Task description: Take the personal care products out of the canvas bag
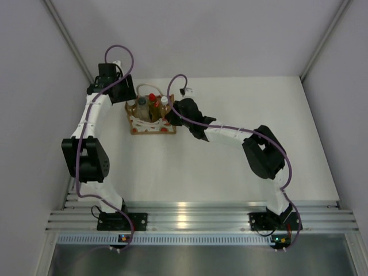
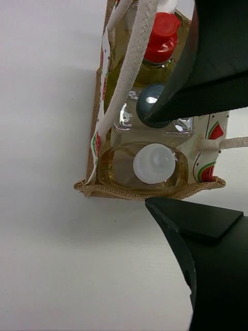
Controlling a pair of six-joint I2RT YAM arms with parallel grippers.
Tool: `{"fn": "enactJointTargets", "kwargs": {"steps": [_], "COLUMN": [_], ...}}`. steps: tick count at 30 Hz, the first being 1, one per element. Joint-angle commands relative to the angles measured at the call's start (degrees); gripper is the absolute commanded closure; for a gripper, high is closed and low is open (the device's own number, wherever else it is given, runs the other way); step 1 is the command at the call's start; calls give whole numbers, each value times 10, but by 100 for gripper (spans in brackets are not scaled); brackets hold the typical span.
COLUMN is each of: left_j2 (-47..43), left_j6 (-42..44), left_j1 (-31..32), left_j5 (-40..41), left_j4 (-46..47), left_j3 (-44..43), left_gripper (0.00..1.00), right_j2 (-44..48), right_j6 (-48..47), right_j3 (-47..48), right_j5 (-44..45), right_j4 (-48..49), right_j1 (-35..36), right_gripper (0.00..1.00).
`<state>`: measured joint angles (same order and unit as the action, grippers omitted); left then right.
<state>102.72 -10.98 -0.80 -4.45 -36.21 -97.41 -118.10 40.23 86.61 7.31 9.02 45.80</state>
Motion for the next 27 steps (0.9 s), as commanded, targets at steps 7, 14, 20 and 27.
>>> {"fn": "enactJointTargets", "kwargs": {"steps": [7, 14, 20, 27], "left_j2": [8, 8, 13, 26], "left_j6": [32, 29, 34, 44], "left_j1": [-9, -7, 3, 21], "left_j5": [-6, -3, 16, 62], "left_j4": [23, 23, 12, -8], "left_j3": [-32, -17, -10, -12], "left_gripper": [46, 48, 48, 49], "right_j2": [-32, -27, -21, -18], "right_j6": [-32, -30, -25, -24], "right_j3": [-35, -36, -41, -42], "right_j5": [-8, -7, -10, -11], "right_j4": [-110, -110, -110, -110], "right_j1": [-9, -9, -9, -9], "right_gripper": [100, 100, 100, 100]}}
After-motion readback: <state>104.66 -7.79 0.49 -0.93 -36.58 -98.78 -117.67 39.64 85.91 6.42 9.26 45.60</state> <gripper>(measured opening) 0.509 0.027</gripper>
